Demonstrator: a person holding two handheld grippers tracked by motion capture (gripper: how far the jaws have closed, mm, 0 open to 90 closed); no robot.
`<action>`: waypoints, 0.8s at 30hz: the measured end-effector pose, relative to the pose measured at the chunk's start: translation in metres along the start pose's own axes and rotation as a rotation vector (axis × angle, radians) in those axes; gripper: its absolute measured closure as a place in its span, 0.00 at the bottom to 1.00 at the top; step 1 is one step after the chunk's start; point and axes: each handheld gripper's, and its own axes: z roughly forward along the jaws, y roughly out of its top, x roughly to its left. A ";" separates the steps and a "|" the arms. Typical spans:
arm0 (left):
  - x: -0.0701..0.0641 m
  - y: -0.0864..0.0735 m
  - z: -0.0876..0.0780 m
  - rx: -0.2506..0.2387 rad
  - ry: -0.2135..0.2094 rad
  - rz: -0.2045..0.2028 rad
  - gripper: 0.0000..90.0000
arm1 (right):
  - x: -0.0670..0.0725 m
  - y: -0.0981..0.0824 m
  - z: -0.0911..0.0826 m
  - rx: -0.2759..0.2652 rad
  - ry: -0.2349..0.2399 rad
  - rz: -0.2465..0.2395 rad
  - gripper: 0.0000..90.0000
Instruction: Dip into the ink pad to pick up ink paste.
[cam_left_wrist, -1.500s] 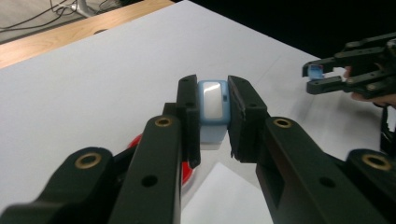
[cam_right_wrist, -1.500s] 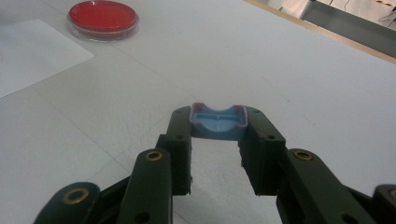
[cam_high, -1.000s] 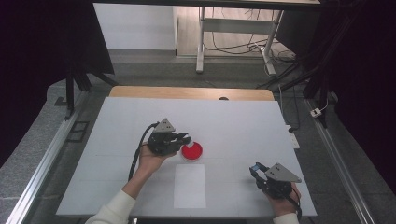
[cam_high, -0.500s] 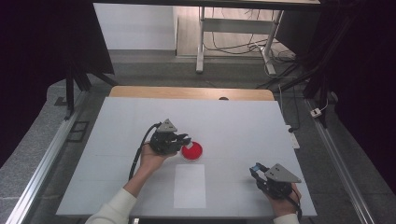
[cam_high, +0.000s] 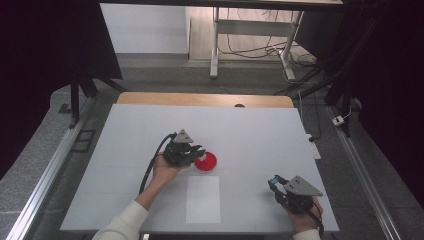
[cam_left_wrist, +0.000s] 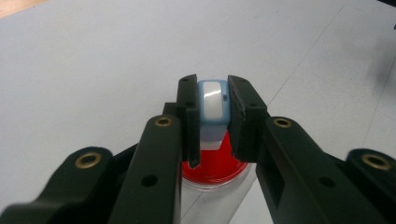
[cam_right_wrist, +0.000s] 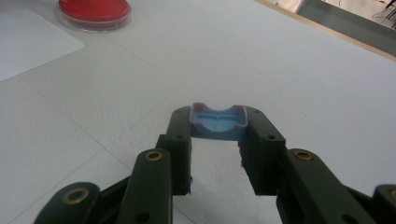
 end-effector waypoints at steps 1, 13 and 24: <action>0.000 0.000 0.001 0.003 0.000 0.004 0.84 | 0.000 0.000 0.000 -0.001 0.001 0.002 0.72; -0.002 -0.001 0.008 0.029 0.010 0.023 0.84 | 0.000 -0.001 0.000 0.001 -0.001 0.000 0.72; -0.001 -0.002 0.011 0.047 0.005 0.020 0.84 | 0.001 -0.001 0.001 0.004 0.002 -0.004 0.72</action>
